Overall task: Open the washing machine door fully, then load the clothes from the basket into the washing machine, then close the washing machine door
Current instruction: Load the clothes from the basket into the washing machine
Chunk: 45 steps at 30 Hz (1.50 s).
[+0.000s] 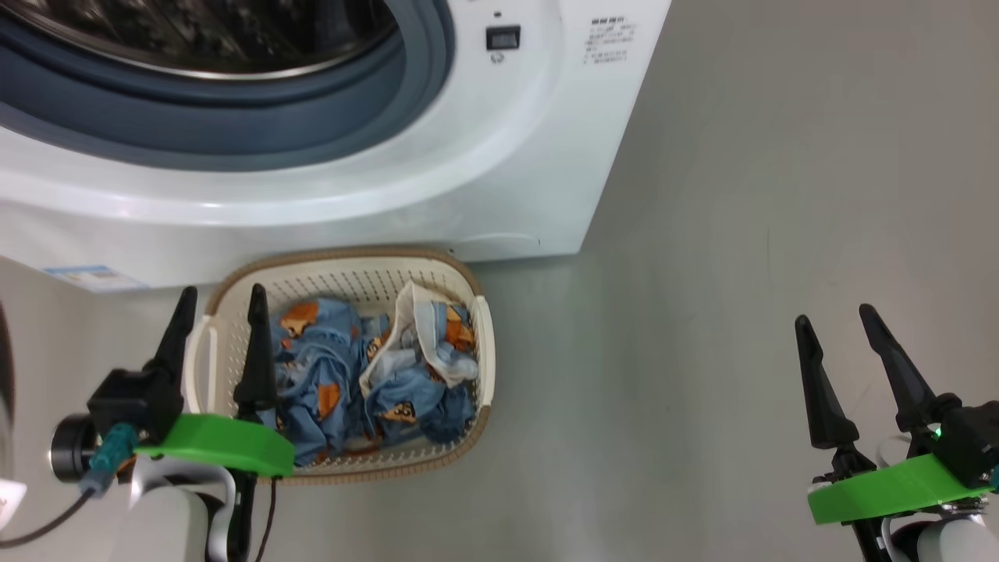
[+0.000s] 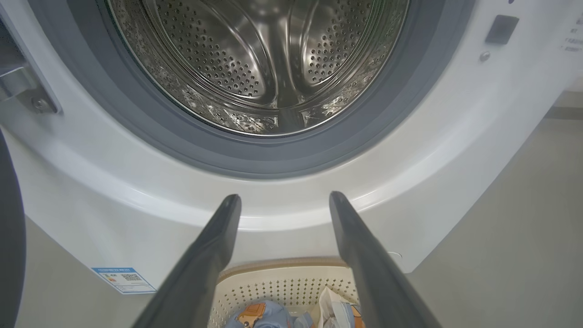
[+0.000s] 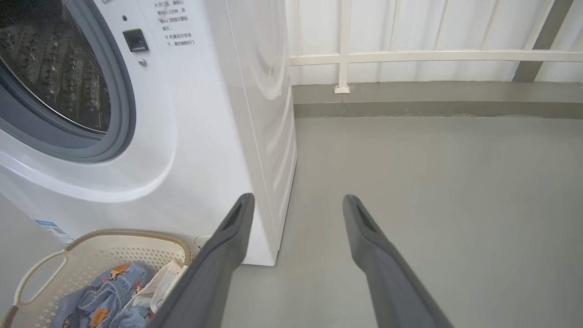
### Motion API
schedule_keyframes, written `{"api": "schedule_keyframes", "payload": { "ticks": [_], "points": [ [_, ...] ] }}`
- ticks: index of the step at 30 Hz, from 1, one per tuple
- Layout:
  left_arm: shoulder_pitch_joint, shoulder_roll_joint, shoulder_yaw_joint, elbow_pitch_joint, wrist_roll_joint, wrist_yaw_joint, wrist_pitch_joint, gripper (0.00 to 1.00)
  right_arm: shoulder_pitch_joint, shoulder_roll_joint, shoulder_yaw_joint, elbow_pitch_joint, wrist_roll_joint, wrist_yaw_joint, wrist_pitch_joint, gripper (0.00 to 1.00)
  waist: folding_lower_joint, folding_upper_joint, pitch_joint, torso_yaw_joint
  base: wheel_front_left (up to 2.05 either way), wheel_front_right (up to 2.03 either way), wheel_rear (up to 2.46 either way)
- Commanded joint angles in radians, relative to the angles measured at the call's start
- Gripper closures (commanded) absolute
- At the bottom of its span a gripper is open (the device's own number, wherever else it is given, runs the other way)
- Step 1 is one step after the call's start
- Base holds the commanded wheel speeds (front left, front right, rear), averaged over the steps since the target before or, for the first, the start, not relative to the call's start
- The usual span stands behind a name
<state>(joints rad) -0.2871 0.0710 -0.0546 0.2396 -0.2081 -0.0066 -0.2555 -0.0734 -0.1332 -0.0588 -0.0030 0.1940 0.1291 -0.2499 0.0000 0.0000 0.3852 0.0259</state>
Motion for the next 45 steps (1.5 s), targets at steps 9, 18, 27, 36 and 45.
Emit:
{"api": "schedule_keyframes", "payload": {
  "ticks": [9,18,27,36,45],
  "points": [
    [-0.114,0.039,0.037,0.092,-0.007,-0.019,-0.006,0.00,-0.045,-0.014,0.033,-0.039,-0.015,0.002,-0.012,0.00,0.0000,0.0000,0.134,-0.029,0.00,0.00,0.00],
    [-0.267,0.062,0.022,0.270,-0.001,-0.048,-0.006,0.00,-0.079,-0.015,0.032,-0.066,-0.022,0.002,-0.012,0.00,0.0000,0.0000,0.265,-0.054,0.00,0.00,0.00],
    [-0.392,0.090,0.006,0.510,0.003,-0.067,-0.005,0.00,-0.094,-0.004,0.026,-0.088,-0.032,0.002,-0.012,0.00,0.0000,0.0000,0.371,-0.070,0.00,0.00,0.00],
    [-0.512,0.132,-0.053,0.731,0.058,-0.070,0.002,0.00,-0.109,0.006,0.024,-0.114,-0.028,0.002,-0.012,0.00,0.0000,0.0000,0.461,-0.081,0.00,0.00,0.00],
    [-0.622,0.174,-0.135,0.883,0.136,-0.053,0.023,0.00,-0.118,0.017,0.025,-0.129,-0.033,0.002,-0.012,0.00,0.0000,0.0000,0.537,-0.083,0.00,0.00,0.00]
  ]
}}
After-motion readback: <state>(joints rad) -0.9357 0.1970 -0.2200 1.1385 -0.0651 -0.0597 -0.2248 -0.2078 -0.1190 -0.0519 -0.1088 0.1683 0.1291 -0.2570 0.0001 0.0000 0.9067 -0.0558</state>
